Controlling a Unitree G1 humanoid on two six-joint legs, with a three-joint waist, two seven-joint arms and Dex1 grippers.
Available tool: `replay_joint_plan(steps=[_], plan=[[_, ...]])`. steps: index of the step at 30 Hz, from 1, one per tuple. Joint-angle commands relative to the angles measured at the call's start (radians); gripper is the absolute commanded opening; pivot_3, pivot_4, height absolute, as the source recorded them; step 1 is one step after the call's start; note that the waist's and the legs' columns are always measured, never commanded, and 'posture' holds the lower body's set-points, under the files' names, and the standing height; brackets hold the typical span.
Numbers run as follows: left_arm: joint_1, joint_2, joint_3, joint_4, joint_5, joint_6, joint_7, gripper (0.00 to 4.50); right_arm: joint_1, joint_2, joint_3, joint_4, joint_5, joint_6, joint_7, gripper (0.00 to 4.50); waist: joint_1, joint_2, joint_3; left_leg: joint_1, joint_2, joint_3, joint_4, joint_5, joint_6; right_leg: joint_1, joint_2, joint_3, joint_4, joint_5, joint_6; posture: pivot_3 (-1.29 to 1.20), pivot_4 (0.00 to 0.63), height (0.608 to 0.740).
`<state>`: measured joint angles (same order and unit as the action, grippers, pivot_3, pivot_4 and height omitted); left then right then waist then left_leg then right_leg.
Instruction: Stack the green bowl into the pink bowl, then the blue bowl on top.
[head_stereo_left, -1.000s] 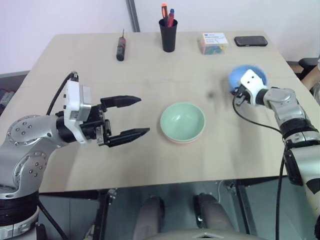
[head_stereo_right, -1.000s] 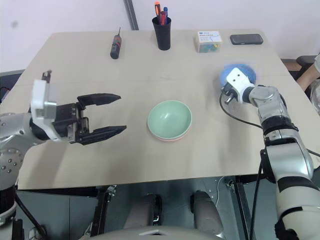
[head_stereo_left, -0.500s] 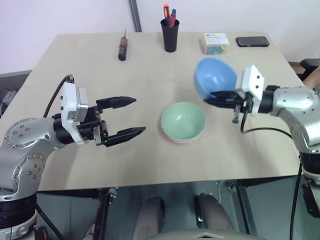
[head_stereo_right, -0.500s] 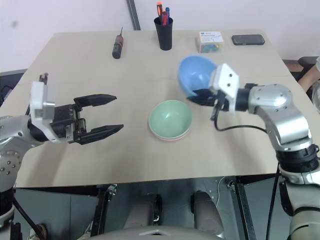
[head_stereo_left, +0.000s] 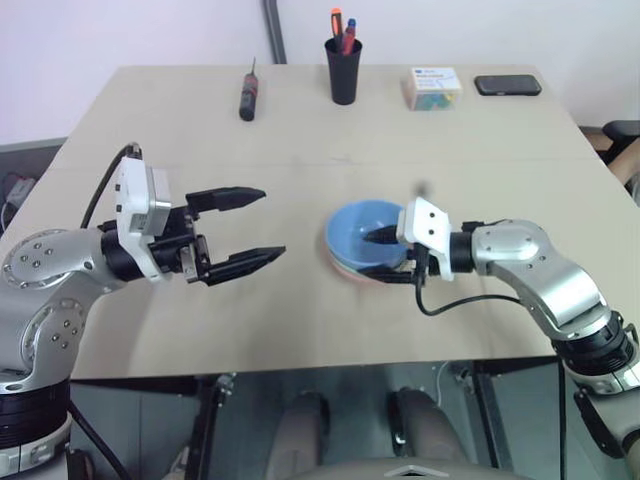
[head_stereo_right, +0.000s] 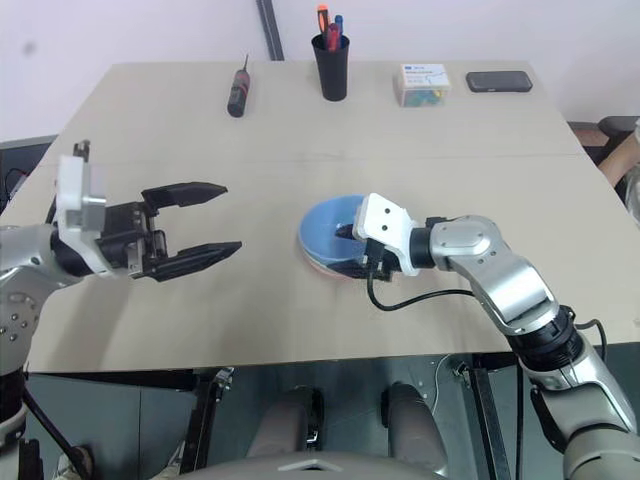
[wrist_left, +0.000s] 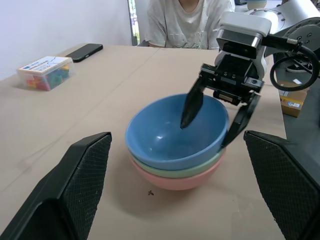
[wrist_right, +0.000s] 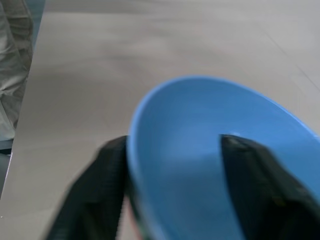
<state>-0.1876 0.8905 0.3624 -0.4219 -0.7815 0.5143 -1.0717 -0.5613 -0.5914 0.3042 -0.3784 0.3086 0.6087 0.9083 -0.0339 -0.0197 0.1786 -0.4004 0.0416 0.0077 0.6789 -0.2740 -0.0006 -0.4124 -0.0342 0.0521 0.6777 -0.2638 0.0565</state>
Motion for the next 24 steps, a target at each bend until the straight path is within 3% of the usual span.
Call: replay_joint_plan(steps=[1,6,15,16,17,24], plan=[[0.02,-0.014,-0.022,-0.046,0.056,-0.031,0.053,4.5,0.027,-0.027,-0.132,-0.076,0.049,-0.01,-0.018,3.72,0.003,0.0,0.0,0.0,0.0,0.0,0.0,0.0,0.0,0.0,0.0,0.0,0.0,0.0,0.0,0.0,0.15,0.74],[0.09,-0.116,-0.017,-0.066,0.107,-0.08,0.159,4.5,0.161,-0.096,-0.356,-0.155,0.151,0.014,-0.021,3.72,0.009,0.0,0.0,0.0,0.0,0.0,0.0,0.0,0.0,0.0,0.0,0.0,-0.001,0.0,0.0,0.0,0.15,0.74],[0.249,-0.025,0.105,0.088,0.06,-0.116,-0.097,4.5,0.491,-0.279,-0.719,-0.067,0.221,-0.066,0.132,3.72,0.017,0.0,0.0,0.003,0.001,0.003,0.0,0.0,0.0,0.001,0.001,0.002,0.0,0.0,0.0,0.0,0.15,0.74],[0.264,-0.019,0.117,0.104,0.077,-0.131,-0.106,4.5,0.523,-0.293,-0.764,-0.048,0.233,-0.063,0.15,4.24,0.019,0.0,0.0,0.003,0.001,0.003,0.0,0.0,0.0,0.002,0.001,0.002,0.0,0.0,0.0,0.0,0.15,0.74],[0.275,-0.014,0.125,0.116,0.089,-0.144,-0.116,4.5,0.551,-0.309,-0.795,-0.036,0.237,-0.068,0.168,4.47,0.019,0.0,0.0,0.003,0.001,0.003,0.0,0.0,0.0,0.002,0.001,0.002,0.0,0.0,0.0,0.0,0.15,0.74],[0.28,0.016,0.124,0.128,0.111,-0.167,-0.138,4.5,0.64,-0.336,-0.892,-0.059,0.249,-0.089,0.178,4.47,0.02,-0.001,-0.001,0.003,0.001,0.003,0.0,0.0,0.0,0.002,0.001,0.002,0.0,0.0,0.0,0.0,0.15,0.74]])
